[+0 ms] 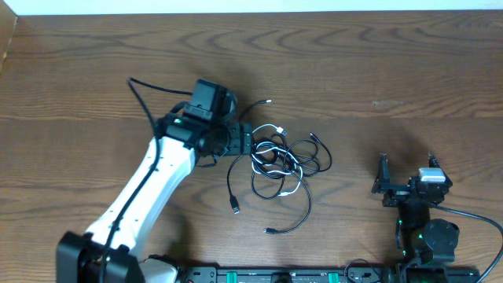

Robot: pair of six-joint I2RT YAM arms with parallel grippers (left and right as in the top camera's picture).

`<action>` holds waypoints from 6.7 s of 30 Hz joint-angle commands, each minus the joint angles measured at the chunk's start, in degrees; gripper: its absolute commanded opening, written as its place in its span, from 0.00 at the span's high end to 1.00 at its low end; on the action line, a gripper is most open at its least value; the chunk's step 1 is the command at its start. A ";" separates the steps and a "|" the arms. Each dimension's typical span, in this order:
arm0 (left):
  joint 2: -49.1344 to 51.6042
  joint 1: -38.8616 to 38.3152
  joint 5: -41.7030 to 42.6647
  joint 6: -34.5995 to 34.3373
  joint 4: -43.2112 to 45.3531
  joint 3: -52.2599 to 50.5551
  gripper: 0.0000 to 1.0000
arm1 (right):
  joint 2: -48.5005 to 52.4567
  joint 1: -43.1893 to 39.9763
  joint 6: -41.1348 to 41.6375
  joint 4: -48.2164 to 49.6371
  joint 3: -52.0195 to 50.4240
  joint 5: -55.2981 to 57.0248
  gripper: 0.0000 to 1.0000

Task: Untangle cables
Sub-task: 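Move the left gripper forward over the tangled black and white cables, then lower the left gripper and grasp the cable bundle center, then lift the cable bundle with the left gripper, then move the right gripper toward the bundle and grasp cable strands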

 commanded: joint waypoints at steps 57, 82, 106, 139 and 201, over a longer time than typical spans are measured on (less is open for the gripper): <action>13.44 -13.90 -18.84 -22.34 10.01 -0.94 0.18 | -0.37 -0.46 0.79 -0.26 -0.07 -0.33 0.01; 13.44 -13.94 -19.06 -23.12 12.17 -3.26 0.30 | -0.37 -0.46 0.79 -0.26 -0.07 -0.33 0.01; 14.95 -13.92 -19.06 -24.48 12.33 -3.26 0.69 | -0.37 -0.46 0.79 -0.26 -0.07 -0.33 0.01; -1.92 -13.92 -18.78 4.42 14.45 -0.92 0.93 | -0.37 -0.46 0.79 -0.26 -0.07 -0.33 0.01; -22.34 -13.92 1.18 24.48 28.35 -0.92 0.93 | 18.03 -0.46 -8.48 -7.02 23.34 -27.26 0.01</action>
